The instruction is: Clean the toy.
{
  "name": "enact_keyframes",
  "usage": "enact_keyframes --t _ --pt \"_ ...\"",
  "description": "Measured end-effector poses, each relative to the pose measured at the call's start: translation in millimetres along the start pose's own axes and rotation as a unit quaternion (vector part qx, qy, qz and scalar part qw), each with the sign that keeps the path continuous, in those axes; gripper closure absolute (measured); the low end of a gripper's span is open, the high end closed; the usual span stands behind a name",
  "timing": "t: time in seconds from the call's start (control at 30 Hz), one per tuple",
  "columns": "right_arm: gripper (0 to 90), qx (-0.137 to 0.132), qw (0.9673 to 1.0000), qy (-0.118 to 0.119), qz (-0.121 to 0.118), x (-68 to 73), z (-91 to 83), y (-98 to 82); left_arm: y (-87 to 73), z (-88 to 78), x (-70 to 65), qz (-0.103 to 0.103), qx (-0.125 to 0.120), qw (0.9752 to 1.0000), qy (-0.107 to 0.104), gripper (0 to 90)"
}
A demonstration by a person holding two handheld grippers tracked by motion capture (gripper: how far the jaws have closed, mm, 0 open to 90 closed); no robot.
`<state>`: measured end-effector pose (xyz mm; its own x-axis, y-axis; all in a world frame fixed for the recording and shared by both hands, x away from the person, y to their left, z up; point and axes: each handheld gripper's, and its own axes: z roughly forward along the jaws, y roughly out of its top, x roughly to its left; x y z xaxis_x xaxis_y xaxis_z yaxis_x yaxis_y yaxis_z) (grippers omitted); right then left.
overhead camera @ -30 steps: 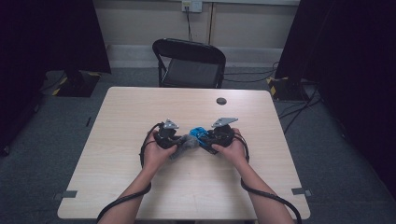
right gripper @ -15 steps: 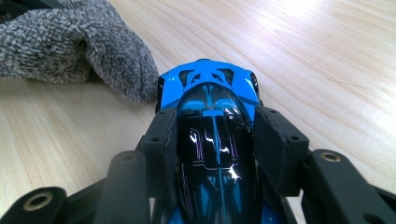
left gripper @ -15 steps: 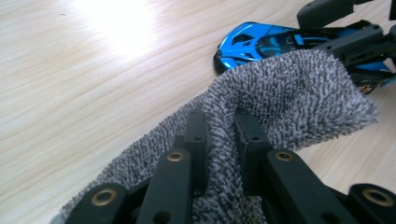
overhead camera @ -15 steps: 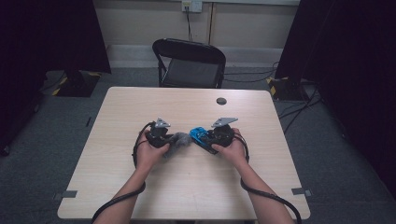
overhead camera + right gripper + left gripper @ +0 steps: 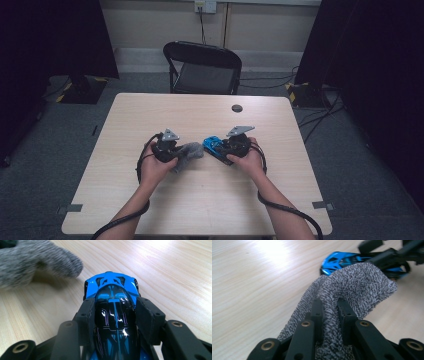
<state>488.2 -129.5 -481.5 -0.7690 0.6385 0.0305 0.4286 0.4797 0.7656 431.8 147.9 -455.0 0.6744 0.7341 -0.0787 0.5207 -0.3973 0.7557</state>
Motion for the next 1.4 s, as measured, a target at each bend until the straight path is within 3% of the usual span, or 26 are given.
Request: enact_keyframes --t 0.23,0.33,0.37,0.5,0.63,0.83,1.1,1.2,1.27,1.33,1.4 --pt "51.4 -0.001 1.0 0.0 -0.001 -0.2 -0.5 -0.5 -12.4 -5.2 -27.2 0.031 0.007 0.9989 -0.033 77.3" --pt "51.4 -0.003 1.0 0.0 -0.001 -0.3 -0.6 -1.2 -18.1 -4.7 -37.3 0.025 0.003 0.998 -0.059 77.3" --pt "51.4 -0.003 1.0 0.001 -0.001 -0.4 -0.6 -1.3 -18.5 -5.0 -40.1 0.034 0.006 0.9976 -0.059 77.3" --pt "51.4 -0.004 1.0 0.001 -0.001 -0.6 -0.7 -1.6 -20.4 -4.6 -49.8 0.04 0.009 0.996 -0.079 77.3" --pt "51.4 -0.006 1.0 0.001 -0.001 -0.6 -0.9 -2.2 -24.6 -0.1 -52.6 0.029 0.012 0.9952 -0.093 76.6" --pt "51.3 -0.012 0.9999 0.002 -0.002 -0.8 -0.8 -3.5 -27.5 3.4 -57.8 0.037 0.015 0.9941 -0.101 73.3" --pt "50.7 -0.021 0.9998 0.001 -0.005 -0.6 -0.7 -5.7 -25.7 1.4 -65.3 0.083 0.02 0.991 -0.104 54.0" --pt "43.3 -0.023 0.9997 0.004 -0.011 0.9 0.8 -5.6 -24.9 1.2 -67.1 0.088 0.018 0.9897 -0.111 49.4" --pt "41.8 -0.025 0.9992 -0.002 -0.03 4.0 1.8 -6.7 -24.6 0.6 -67.5 0.085 0.017 0.9895 -0.115 46.9" --pt "35.9 -0.024 0.9993 0.004 -0.029 5.8 1.9 -5.5 -24.0 -1.4 -66.6 0.085 0.013 0.9894 -0.117 46.1" --pt "36.5 -0.018 0.9994 0.007 -0.028 6.6 0.7 -4.0 -23.4 -3.6 -66.0 0.084 0.01 0.9896 -0.116 45.6"
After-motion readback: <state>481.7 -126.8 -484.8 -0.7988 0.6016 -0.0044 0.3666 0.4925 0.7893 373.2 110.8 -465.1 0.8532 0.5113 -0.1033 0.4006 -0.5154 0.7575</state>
